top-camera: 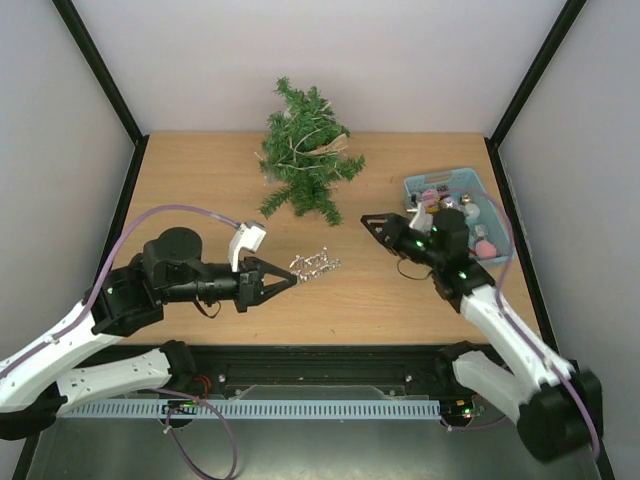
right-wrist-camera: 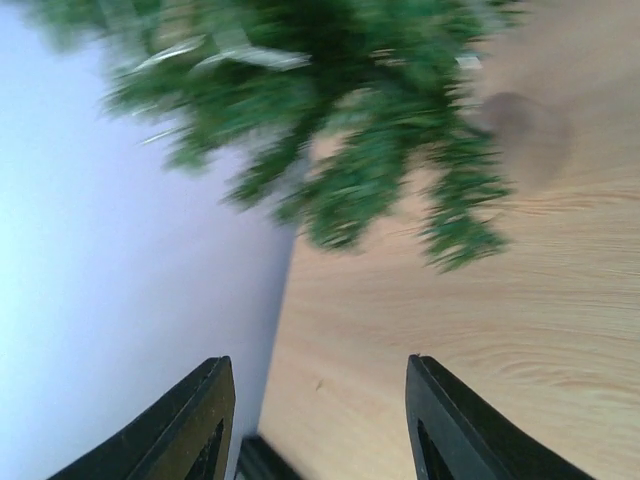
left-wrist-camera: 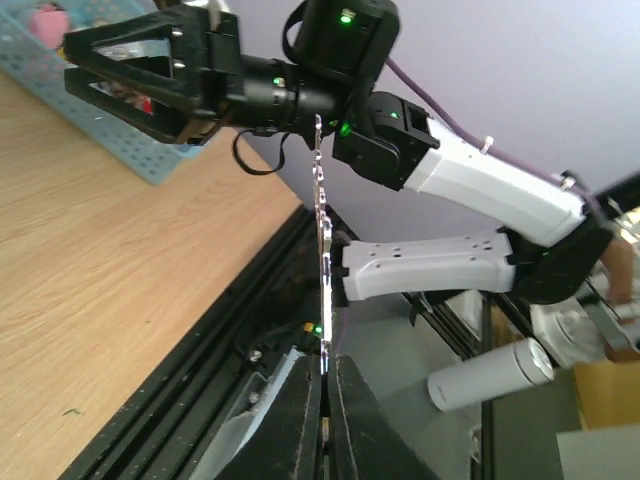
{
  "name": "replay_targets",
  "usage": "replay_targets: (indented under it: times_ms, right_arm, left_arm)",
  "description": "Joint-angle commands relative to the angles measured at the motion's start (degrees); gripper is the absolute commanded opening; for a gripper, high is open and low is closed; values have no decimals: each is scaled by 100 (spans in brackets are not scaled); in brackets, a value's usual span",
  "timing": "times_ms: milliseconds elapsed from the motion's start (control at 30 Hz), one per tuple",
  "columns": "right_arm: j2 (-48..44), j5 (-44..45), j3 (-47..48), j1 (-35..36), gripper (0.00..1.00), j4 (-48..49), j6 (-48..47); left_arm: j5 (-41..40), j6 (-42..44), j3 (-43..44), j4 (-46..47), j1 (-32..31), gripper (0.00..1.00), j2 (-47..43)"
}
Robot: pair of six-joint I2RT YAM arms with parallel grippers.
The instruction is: Decorate the small christmas tree
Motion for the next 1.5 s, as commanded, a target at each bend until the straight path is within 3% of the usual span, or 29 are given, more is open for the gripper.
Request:
replay_targets:
  times_ms: [0,133,400,633,733,867,1467]
  right_arm:
    - [-1484,-1418,138,21,49,-1225,-613]
    - [-2234,-2472,362,22,46,-760,0]
    - [-2354,-3739,968,34,43,149,700]
    - [-2051,-4195,1578,157,39,-600,201]
    - [-1971,-4169,1720,370,39,-755,44]
    - [-1730,-3870,2064,711,40,-1961,-880]
    - [-1312,-3122,2176,1439,37,-2792,-1902]
  left_arm:
    - [1088,335,-160,588,18,2,-156]
    - [1816,88,-617,1350,43,2,-235]
    - [2692,-346,-1057,2189,151,2,-385]
    - [3123,-452,-1140,2421,371,3,-279]
    - [3273,-439,-1145,2451,540,3,-164]
    - [3469,-392,-1110,2478,835,3,-2]
    - [3929,-362,-994,2655,1427,3,494]
